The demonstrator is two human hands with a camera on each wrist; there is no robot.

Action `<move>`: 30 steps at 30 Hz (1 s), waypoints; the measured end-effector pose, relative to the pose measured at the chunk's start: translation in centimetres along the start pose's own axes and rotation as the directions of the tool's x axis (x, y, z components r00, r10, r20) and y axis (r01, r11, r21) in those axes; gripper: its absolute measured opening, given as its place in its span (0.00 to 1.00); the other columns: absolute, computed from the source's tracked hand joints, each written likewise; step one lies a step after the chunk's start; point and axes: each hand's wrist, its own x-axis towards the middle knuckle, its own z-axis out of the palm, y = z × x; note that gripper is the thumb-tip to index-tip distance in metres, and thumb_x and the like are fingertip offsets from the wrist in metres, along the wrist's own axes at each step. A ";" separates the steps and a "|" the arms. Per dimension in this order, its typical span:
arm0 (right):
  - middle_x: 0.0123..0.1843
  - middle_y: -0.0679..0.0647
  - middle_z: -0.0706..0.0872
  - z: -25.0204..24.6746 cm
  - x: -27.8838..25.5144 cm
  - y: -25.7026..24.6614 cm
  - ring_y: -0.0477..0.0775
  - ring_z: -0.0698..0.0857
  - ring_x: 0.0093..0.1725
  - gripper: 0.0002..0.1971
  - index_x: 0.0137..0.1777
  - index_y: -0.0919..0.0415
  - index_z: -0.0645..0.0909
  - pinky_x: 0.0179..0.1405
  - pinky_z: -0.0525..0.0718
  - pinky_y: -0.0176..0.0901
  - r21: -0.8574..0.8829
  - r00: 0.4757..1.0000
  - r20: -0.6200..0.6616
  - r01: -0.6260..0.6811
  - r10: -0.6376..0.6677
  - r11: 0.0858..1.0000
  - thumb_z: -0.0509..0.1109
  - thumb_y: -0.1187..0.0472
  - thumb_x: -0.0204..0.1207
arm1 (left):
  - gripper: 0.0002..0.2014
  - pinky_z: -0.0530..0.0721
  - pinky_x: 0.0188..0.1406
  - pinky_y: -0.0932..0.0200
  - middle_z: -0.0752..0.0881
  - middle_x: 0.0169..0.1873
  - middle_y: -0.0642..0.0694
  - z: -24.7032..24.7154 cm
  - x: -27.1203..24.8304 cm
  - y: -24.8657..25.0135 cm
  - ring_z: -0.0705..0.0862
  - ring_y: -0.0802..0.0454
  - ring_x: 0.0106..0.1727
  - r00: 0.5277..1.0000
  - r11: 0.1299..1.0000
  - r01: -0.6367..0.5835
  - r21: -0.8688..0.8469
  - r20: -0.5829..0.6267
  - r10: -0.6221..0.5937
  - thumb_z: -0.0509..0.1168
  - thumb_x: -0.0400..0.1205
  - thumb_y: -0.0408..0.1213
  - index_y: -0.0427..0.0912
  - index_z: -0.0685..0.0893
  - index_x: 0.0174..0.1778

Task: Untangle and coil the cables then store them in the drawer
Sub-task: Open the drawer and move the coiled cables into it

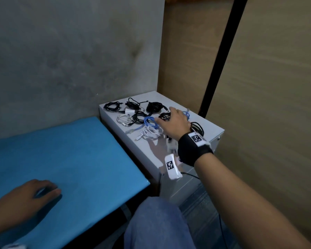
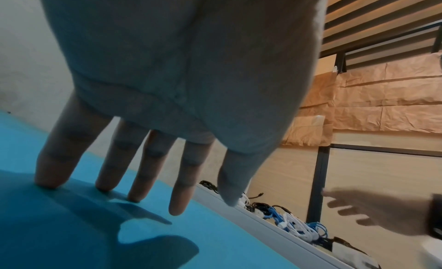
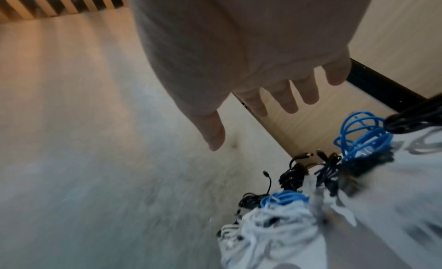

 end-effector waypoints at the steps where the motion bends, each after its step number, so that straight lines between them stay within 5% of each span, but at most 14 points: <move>1: 0.88 0.61 0.61 0.3 -1.8 0.2 0.66 0.59 0.87 0.44 0.88 0.55 0.58 0.84 0.58 0.67 0.009 1.000 0.004 0.020 -0.020 1.000 0.66 0.32 0.79 | 0.24 0.84 0.52 0.43 0.90 0.42 0.58 -1.0 -0.9 2.3 0.88 0.53 0.47 0.999 1.000 0.026 -0.013 -0.022 -0.026 0.66 0.65 0.78 0.64 0.90 0.39; 5: 0.91 0.60 0.51 2.0 -8.6 2.3 0.62 0.47 0.90 0.47 0.90 0.55 0.52 0.87 0.46 0.64 0.049 0.999 0.008 0.031 -0.031 0.998 0.68 0.33 0.79 | 0.37 0.81 0.55 0.43 0.90 0.47 0.49 -4.1 -3.0 6.5 0.87 0.44 0.50 0.990 0.983 0.115 0.143 0.066 -0.125 0.61 0.51 0.81 0.55 0.89 0.40; 13: 0.91 0.66 0.40 6.6 -15.2 7.1 0.62 0.40 0.90 0.59 0.89 0.68 0.37 0.87 0.41 0.62 0.133 0.983 0.101 -0.168 0.155 0.977 0.70 0.33 0.78 | 0.69 0.70 0.70 0.53 0.79 0.74 0.47 -3.9 -6.3 7.2 0.78 0.46 0.71 0.947 0.970 0.135 0.202 0.263 -0.187 0.62 0.38 0.91 0.51 0.81 0.73; 19: 0.91 0.65 0.39 9.6 -14.6 7.5 0.61 0.41 0.90 0.63 0.88 0.69 0.34 0.89 0.47 0.59 0.227 0.961 0.144 -0.266 0.238 0.937 0.76 0.38 0.75 | 0.65 0.70 0.68 0.56 0.78 0.73 0.51 -3.6 -6.8 8.4 0.75 0.54 0.65 0.939 0.965 0.123 0.231 0.287 -0.188 0.62 0.41 0.89 0.56 0.78 0.74; 23: 0.91 0.63 0.38 10.7 -14.5 7.7 0.59 0.41 0.90 0.66 0.88 0.67 0.32 0.88 0.49 0.59 0.304 0.943 0.150 -0.330 0.297 0.894 0.80 0.41 0.72 | 0.62 0.73 0.65 0.55 0.80 0.64 0.53 -3.5 -6.6 8.3 0.78 0.52 0.63 0.946 0.965 0.127 0.230 0.265 -0.188 0.61 0.37 0.91 0.60 0.79 0.65; 28: 0.89 0.62 0.29 10.7 -14.1 8.2 0.56 0.40 0.90 0.69 0.87 0.65 0.27 0.82 0.49 0.40 0.422 0.964 0.123 -0.267 0.237 0.866 0.85 0.53 0.70 | 0.57 0.76 0.59 0.56 0.86 0.57 0.54 -3.8 -5.7 8.1 0.83 0.57 0.54 0.957 0.973 0.129 0.189 0.233 -0.172 0.64 0.34 0.90 0.58 0.86 0.55; 30: 0.88 0.62 0.27 10.7 -14.1 8.3 0.58 0.40 0.90 0.70 0.87 0.64 0.27 0.86 0.53 0.47 0.393 0.975 0.071 -0.221 0.211 0.893 0.85 0.54 0.69 | 0.54 0.77 0.59 0.54 0.88 0.53 0.55 -4.0 -5.5 8.0 0.84 0.60 0.51 0.966 0.978 0.134 0.161 0.201 -0.166 0.65 0.34 0.89 0.57 0.88 0.51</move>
